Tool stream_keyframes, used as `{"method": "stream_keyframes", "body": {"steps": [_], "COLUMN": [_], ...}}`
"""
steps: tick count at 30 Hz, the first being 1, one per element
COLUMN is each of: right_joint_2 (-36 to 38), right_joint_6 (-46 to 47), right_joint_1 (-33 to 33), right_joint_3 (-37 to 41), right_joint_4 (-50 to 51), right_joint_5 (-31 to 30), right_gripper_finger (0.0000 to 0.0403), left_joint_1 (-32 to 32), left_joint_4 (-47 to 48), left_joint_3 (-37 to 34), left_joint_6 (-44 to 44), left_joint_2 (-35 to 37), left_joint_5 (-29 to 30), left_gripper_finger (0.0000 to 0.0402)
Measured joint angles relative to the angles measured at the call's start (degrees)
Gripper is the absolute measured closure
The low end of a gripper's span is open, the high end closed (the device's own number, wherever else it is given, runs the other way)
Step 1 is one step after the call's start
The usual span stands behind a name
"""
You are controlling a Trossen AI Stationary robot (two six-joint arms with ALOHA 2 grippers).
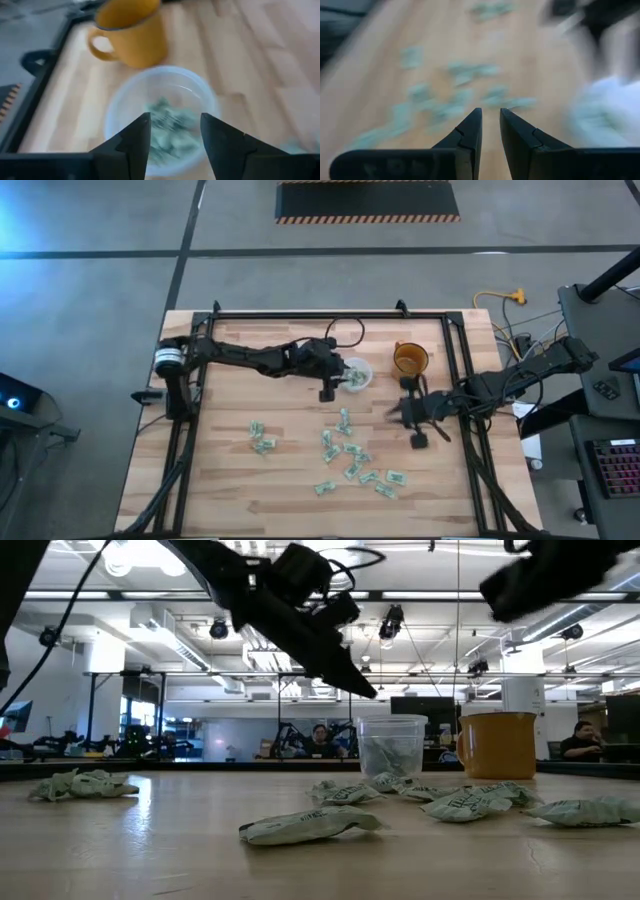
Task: Pick and place Stevia / Truvia into bins
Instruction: Put the green stevia packet into the transparent bin
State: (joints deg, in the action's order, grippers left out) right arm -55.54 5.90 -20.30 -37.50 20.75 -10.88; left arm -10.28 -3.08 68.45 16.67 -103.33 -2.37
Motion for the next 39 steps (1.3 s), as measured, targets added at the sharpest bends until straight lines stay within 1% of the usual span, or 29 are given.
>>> {"method": "stream_keyframes", "body": {"steps": [2, 3, 5, 9, 11, 14, 18, 23, 26, 31, 36, 39], "right_joint_2": [-0.08, -0.08, -0.08, -0.08, -0.19, -0.19, -0.92, -4.7, -8.16, -15.25, -24.03, -28.67], "right_joint_6": [3.8, 5.8, 9.56, 16.1, 19.81, 23.68, 24.12, 24.16, 24.16, 24.16, 24.06, 23.97], "right_joint_1": [-0.74, -1.53, -3.81, -8.96, -11.55, -14.9, -19.14, -22.81, -23.71, -25.07, -25.61, -25.61], "right_joint_3": [1.96, 3.18, 6.06, 10.85, 12.74, 15.25, 18.66, 20.66, 20.79, 17.58, 12.08, 7.63], "right_joint_4": [-0.17, -0.39, -1.81, -4.09, -5.49, -11.58, -19.31, -23.45, -28.49, -29.3, -27.92, -23.27], "right_joint_5": [7.67, 9.7, 10.89, 10.93, 10.93, 10.26, 5.83, 1.83, 1.67, 1.69, 1.71, 1.53], "right_gripper_finger": [0.0344, 0.0344, 0.0344, 0.0344, 0.0344, 0.0344, 0.0344, 0.0344, 0.0344, 0.0344, 0.0344, 0.0344], "left_joint_1": [0.84, 1.38, 2.77, 5.93, 7.54, 10.04, 12.66, 14.36, 15.15, 16.78, 18.65, 19.51], "left_joint_4": [5.24, 8.09, 13.62, 20.92, 21.86, 23.57, 23.07, 23.27, 23.83, 26.95, 27.22, 27.16], "left_joint_3": [-0.29, -0.48, -0.95, -1.67, -1.82, -2.27, -2.25, -2.25, -2.25, -2.37, -4.14, -5.45], "left_joint_6": [-0.02, -0.06, -1.14, -3.41, -4.34, -4.55, -4.49, -4.48, -5.58, -7.58, -10.12, -10.36], "left_joint_2": [2.24, 3.4, 5.55, 8.9, 9.83, 10.71, 10.8, 10.8, 10.8, 10.8, 10.8, 10.82], "left_joint_5": [-0.8, -1.02, -1.16, -1.35, -1.35, -1.24, -1.19, -1.11, -1.11, -1.1, -0.93, -0.79], "left_gripper_finger": [0.0242, 0.0242, 0.0242, 0.0242, 0.0242, 0.0242, 0.0242, 0.0242, 0.0242, 0.0242, 0.0242, 0.0242]}}
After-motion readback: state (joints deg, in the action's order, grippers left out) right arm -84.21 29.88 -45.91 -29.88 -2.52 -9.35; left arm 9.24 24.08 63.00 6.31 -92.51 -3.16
